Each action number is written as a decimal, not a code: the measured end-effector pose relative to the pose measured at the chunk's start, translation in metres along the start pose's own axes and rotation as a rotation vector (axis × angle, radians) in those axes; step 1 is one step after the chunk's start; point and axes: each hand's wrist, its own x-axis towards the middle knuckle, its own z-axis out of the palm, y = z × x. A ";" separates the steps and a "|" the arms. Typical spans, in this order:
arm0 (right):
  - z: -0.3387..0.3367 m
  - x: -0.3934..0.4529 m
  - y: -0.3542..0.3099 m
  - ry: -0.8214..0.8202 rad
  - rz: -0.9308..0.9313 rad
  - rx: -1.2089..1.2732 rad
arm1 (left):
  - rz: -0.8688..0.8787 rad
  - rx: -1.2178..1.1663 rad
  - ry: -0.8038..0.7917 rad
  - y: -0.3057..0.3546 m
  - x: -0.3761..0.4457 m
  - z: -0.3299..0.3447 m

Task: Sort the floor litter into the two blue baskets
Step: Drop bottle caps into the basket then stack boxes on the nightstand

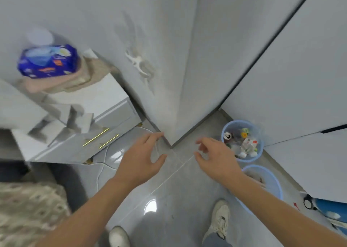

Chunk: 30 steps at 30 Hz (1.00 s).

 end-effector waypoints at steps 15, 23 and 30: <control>0.101 0.104 -0.347 -0.138 -0.467 0.092 | -0.561 -0.077 0.539 -0.193 -0.097 -0.212; 0.193 0.198 -0.351 -0.292 -0.426 -0.186 | -0.917 -0.117 0.419 -0.282 0.013 -0.231; 0.245 0.234 -0.336 -0.303 -0.589 -0.213 | -1.072 -0.172 0.424 -0.314 0.074 -0.194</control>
